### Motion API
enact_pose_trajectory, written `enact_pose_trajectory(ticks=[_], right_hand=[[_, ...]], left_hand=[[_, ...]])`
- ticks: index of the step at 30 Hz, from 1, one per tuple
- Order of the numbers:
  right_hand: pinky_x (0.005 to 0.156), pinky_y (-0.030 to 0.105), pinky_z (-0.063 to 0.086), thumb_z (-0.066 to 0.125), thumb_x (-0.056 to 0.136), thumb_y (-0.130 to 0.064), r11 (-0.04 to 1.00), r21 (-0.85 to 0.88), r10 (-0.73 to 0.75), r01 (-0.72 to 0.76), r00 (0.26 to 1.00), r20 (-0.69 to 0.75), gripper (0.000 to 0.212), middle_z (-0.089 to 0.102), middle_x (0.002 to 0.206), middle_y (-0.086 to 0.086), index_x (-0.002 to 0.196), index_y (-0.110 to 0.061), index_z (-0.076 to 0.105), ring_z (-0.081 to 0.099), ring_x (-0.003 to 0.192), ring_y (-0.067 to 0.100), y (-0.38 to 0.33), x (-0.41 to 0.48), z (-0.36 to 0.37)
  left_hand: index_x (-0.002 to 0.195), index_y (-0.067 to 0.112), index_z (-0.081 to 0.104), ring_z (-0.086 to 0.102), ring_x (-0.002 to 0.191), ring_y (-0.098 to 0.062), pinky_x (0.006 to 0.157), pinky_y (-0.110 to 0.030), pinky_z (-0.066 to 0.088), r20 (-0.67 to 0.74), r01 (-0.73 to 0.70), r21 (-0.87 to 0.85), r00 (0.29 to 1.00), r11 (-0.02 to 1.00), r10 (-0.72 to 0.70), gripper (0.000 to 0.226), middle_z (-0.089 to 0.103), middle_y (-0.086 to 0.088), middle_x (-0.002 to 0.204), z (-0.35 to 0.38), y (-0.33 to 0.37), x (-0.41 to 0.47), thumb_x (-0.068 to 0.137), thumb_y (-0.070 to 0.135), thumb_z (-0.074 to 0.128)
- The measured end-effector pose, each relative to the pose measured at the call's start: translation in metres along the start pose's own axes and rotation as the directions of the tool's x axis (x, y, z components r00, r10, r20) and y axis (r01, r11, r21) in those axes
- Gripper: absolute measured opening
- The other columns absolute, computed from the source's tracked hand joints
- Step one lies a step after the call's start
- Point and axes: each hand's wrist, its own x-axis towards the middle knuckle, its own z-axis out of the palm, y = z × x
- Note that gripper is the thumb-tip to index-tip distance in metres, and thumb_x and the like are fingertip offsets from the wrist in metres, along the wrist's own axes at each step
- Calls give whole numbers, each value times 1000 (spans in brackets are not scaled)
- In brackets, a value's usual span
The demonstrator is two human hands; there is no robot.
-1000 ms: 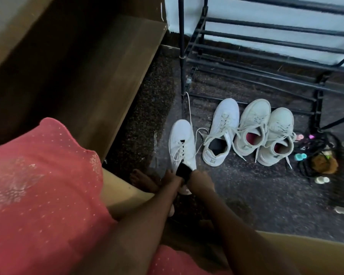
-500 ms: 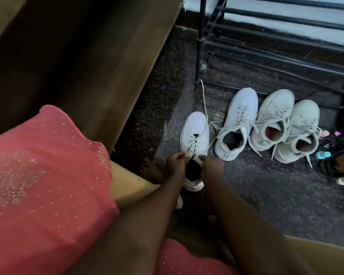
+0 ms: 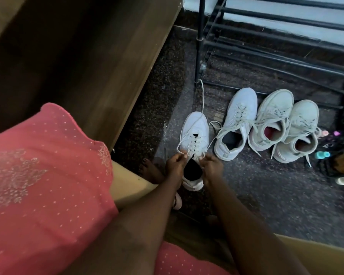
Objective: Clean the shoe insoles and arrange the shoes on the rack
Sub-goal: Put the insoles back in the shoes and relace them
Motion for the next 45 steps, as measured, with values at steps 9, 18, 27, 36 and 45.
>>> enact_pose_trajectory(ticks=[9, 18, 27, 36, 45], right_hand=[[77, 34, 53, 59, 84, 8, 994, 110, 30, -10, 984, -177, 25, 61, 71, 5, 68, -10, 58, 59, 72, 17, 0, 5, 7], [53, 20, 51, 51, 89, 10, 930, 364, 94, -41, 987, -129, 26, 61, 69, 6, 70, -7, 55, 59, 54, 9, -3, 0, 4], [67, 26, 49, 73, 76, -3, 957, -31, -280, 289, 946, 160, 3, 67, 64, -3, 76, -4, 70, 59, 61, 7, -46, -36, -3], [71, 34, 51, 74, 79, -18, 717, -325, -574, 616, 787, 226, 20, 72, 80, 10, 94, -4, 74, 62, 71, 15, -133, -111, 4], [39, 13, 27, 72, 80, -17, 444, -464, -718, 766, 614, 327, 41, 40, 37, -8, 46, -8, 52, 38, 32, 3, -215, -199, 9]], left_hand=[[79, 12, 65, 53, 76, -15, 70, -23, 43, -119, 32, 95, 993, 995, -20, 9, 62, -5, 79, 8, 3, 6, 88, 12, 62], [67, 12, 60, 54, 76, -20, 75, -32, 48, -191, 132, -54, 972, 990, -140, 22, 60, -3, 69, 14, 5, 7, 89, 9, 57], [80, 3, 64, 55, 65, -10, 70, -25, 47, -149, -83, -55, 986, 995, 74, 15, 61, 3, 67, 11, 48, -23, 91, 2, 54], [62, 16, 67, 67, 85, -33, 83, -44, 54, 39, -269, 218, 963, 938, 268, 23, 71, -19, 83, 12, 127, -72, 85, 14, 66], [91, -2, 73, 55, 54, -5, 49, -9, 40, 359, -589, 363, 803, 722, 475, 18, 69, -18, 76, -12, 239, -147, 88, 12, 63]])
